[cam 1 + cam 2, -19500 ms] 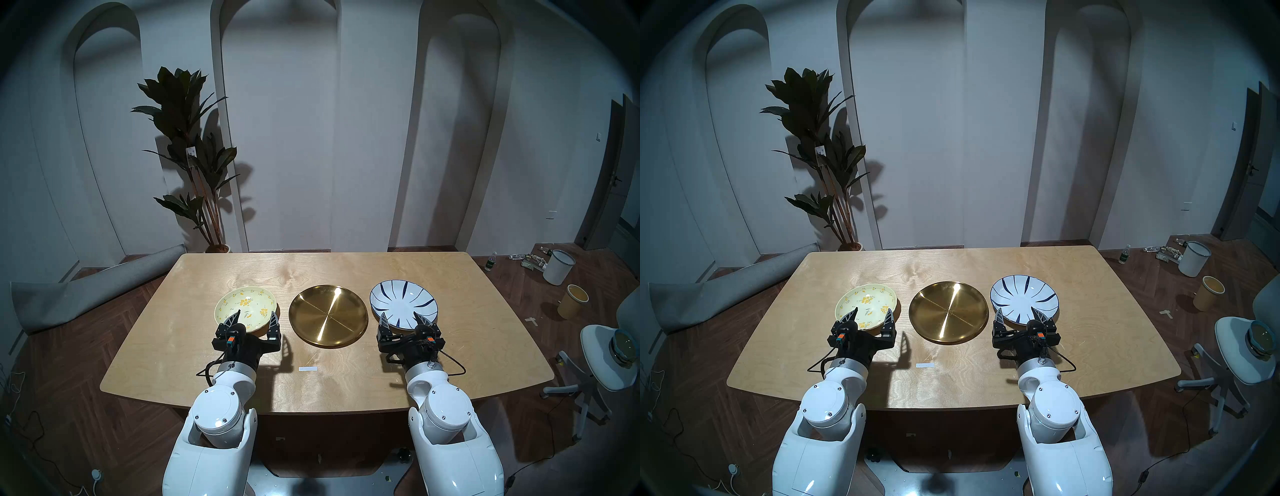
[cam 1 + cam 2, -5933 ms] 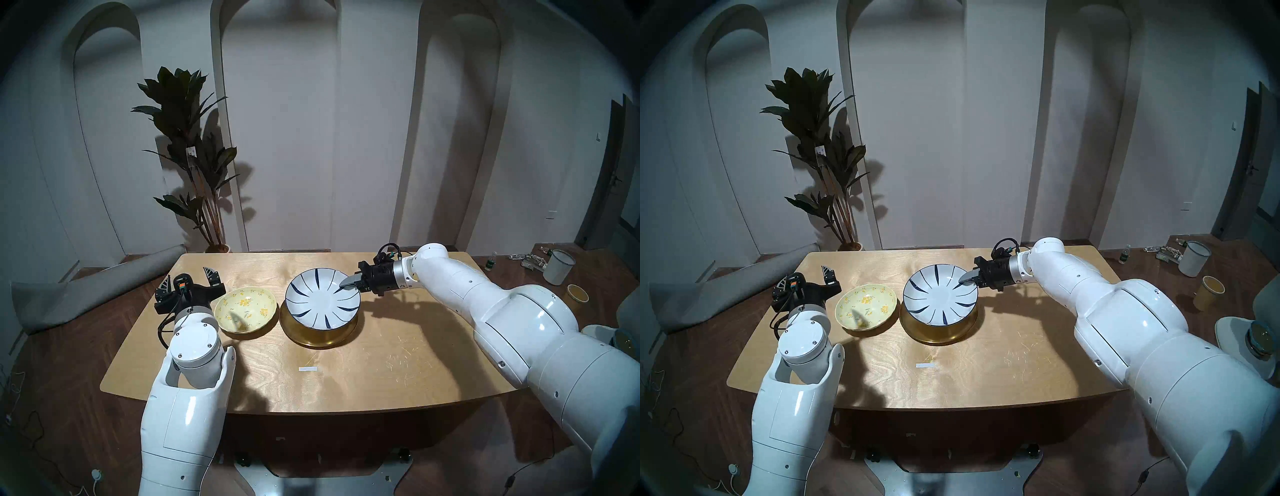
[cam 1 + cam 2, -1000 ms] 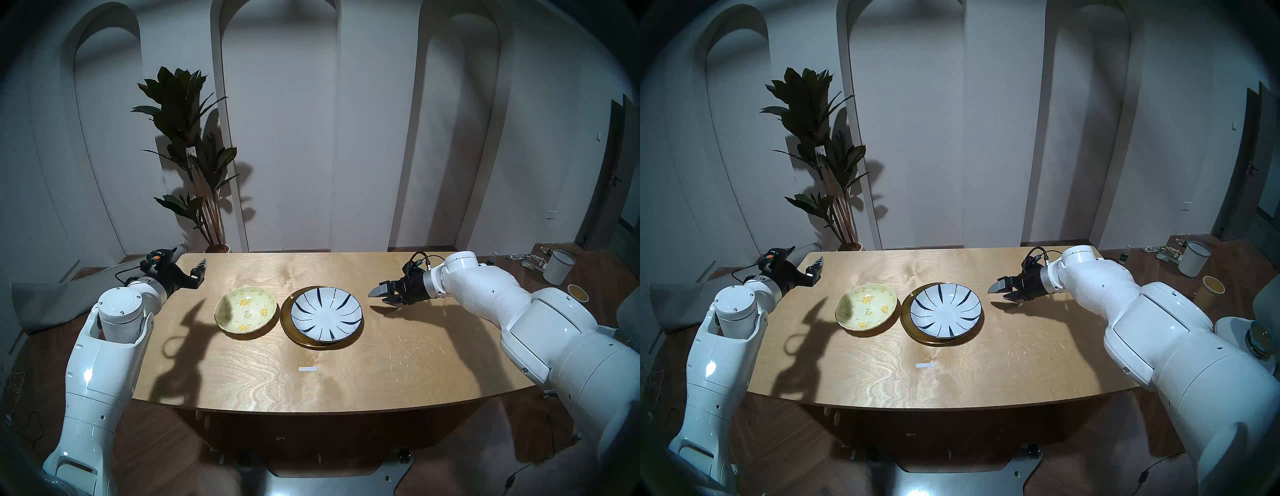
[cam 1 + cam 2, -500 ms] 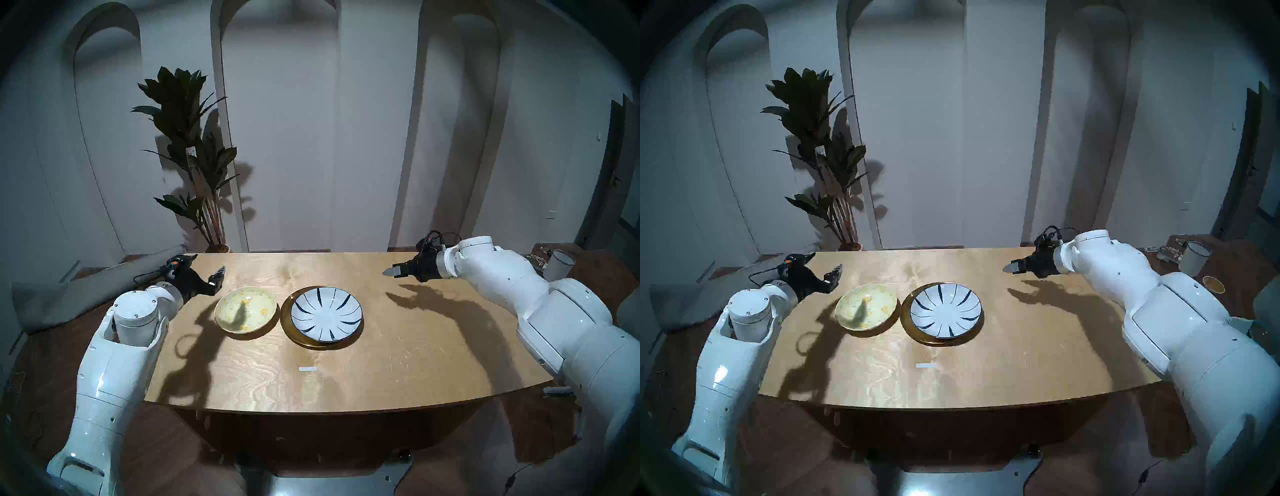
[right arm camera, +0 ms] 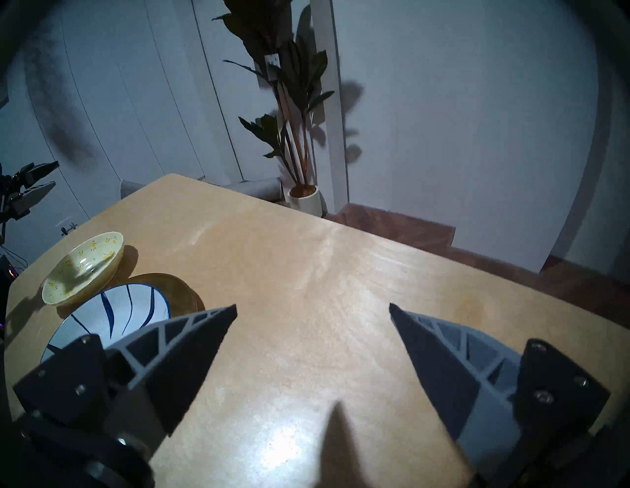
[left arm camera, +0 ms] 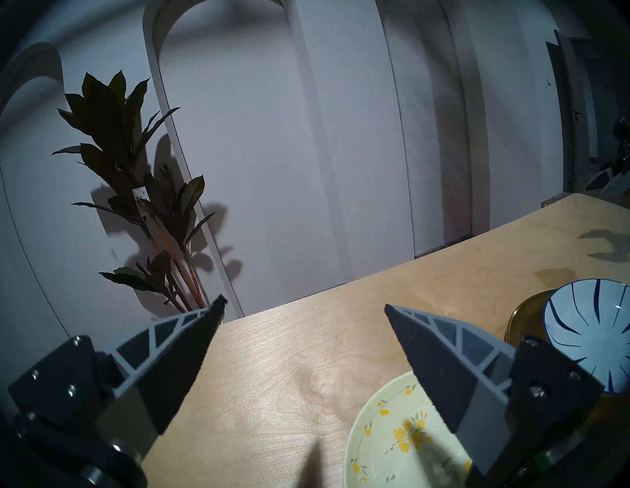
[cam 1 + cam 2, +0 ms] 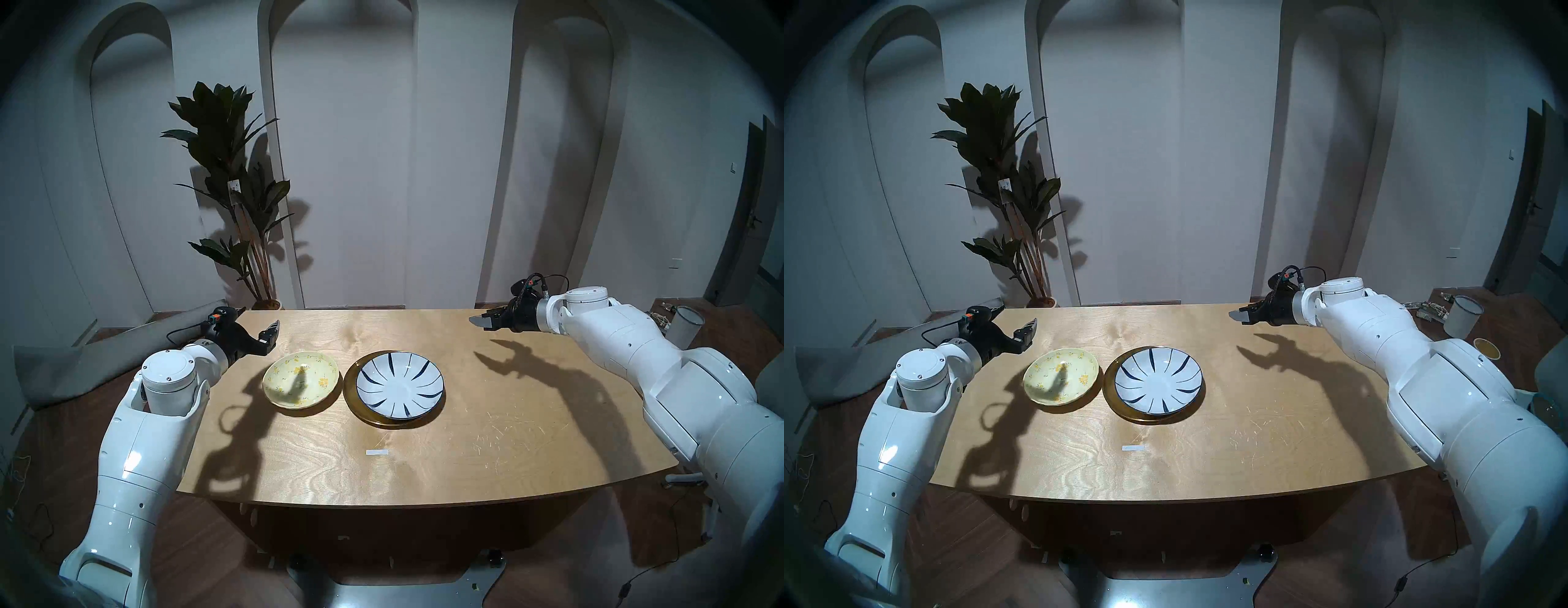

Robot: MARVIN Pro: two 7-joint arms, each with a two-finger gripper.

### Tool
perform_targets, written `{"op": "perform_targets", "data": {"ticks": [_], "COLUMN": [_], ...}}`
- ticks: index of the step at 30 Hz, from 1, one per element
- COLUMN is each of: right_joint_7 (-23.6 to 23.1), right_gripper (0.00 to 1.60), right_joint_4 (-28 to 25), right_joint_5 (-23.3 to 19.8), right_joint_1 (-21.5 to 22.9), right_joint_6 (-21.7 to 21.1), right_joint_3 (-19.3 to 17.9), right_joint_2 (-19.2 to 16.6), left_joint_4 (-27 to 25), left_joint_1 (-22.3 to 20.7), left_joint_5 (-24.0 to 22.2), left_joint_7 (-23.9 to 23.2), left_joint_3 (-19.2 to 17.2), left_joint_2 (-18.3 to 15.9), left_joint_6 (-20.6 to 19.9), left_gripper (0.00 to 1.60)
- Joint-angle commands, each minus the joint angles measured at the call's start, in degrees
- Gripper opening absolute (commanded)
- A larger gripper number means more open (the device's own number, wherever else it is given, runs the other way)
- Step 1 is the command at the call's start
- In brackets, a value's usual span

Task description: Stack the plates into one stack

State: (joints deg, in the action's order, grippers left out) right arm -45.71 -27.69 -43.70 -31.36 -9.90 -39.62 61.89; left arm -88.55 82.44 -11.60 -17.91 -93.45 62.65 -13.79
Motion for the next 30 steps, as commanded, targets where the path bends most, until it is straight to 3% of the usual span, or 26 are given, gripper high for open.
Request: {"op": "perform_targets", "data": {"ticks": [1, 7, 11, 13, 14, 30], "right_joint_7": [2.6, 4.3, 5.5, 5.5, 5.7, 8.3], "right_gripper": [1.60, 1.60, 1.60, 1.60, 1.60, 1.60], "right_joint_4": [-2.2, -4.5, -7.6, -8.3, -9.0, -17.1], "right_joint_5": [-2.1, -2.9, -2.4, -2.3, -2.1, -2.9], "right_joint_1": [-3.1, -3.9, -3.8, -4.1, -4.8, -16.1], "right_joint_6": [6.5, 10.4, 15.3, 15.5, 17.8, 30.2], "right_joint_3": [-2.8, -4.7, -5.9, -6.0, -6.0, -7.2], "right_joint_2": [-0.3, -0.7, -1.9, -2.2, -2.5, -5.4], "left_joint_4": [0.4, 0.9, 1.3, 1.3, 1.4, 3.9], "left_joint_1": [-3.4, -4.3, -5.4, -5.6, -5.8, -7.9], "left_joint_5": [-0.5, -0.8, -1.0, -1.0, -0.9, 0.1], "left_joint_7": [0.5, 0.8, 1.1, 1.2, 1.2, 2.6], "left_joint_3": [-0.1, 0.2, 0.5, 0.6, 0.7, 2.3], "left_joint_2": [0.7, 1.2, 1.7, 1.7, 1.7, 1.6], "left_joint_6": [-0.5, -0.9, -1.5, -1.5, -1.7, -3.1], "left_gripper": [1.60, 1.60, 1.60, 1.60, 1.60, 1.60]}}
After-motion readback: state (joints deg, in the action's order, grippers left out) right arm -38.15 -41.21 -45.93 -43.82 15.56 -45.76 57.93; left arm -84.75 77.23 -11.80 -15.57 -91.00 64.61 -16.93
